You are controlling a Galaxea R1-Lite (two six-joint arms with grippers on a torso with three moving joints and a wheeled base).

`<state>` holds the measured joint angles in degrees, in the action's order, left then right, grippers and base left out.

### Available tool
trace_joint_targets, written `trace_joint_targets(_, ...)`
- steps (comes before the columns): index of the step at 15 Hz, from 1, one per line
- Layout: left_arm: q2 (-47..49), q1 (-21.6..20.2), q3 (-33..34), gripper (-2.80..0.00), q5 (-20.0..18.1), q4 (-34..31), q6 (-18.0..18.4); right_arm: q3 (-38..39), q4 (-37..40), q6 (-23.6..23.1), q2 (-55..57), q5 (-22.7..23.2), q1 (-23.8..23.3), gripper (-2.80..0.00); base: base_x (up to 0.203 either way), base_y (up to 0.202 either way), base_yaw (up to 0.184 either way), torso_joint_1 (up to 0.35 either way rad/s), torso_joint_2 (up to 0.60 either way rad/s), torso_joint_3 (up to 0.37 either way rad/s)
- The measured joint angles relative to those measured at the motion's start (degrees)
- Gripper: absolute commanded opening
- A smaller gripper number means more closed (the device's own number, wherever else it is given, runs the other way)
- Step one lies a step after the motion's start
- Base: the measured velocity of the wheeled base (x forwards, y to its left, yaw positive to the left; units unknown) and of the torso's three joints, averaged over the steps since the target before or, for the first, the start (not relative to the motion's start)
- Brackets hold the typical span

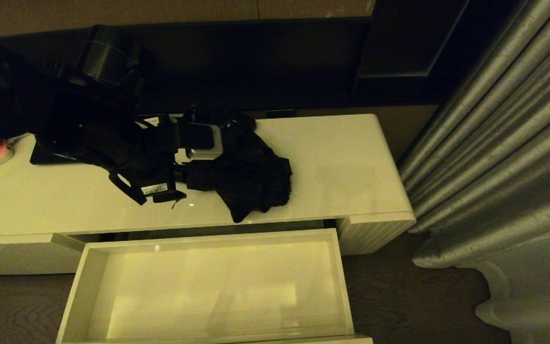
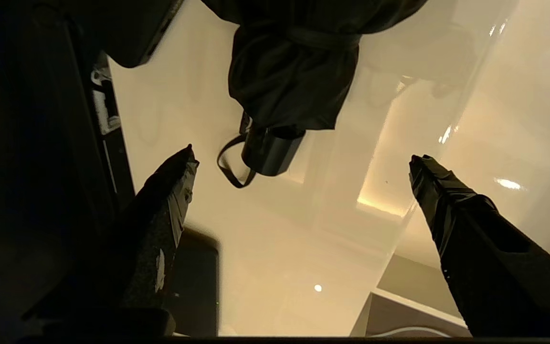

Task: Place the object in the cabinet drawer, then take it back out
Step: Put the umbrella in the drawer

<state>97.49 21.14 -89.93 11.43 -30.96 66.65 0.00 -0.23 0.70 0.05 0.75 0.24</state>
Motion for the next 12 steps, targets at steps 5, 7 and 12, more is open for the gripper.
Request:
trace_joint_targets(5, 0.3, -0.24, -2.72, 0.0, 0.33, -1.67, -1.13, 0.0, -0.01, 0.0, 0.0, -0.01, 0.0, -2.8, 0.0, 0.0, 0.0, 0.0, 0.0, 0.0)
trace_joint_targets(7, 0.36, -0.67, -3.43, 0.0, 0.11, -2.56, -1.13, 0.0, 0.01, -0.01, 0.0, -0.01, 0.0, -2.8, 0.0, 0.0, 0.0, 0.0, 0.0, 0.0)
trace_joint_targets(12, 1.22, -0.83, -5.35, 0.0, -0.06, -2.8, -1.32, 0.0, 0.01, -0.01, 0.0, 0.01, 0.0, -2.8, 0.0, 0.0, 0.0, 0.0, 0.0, 0.0)
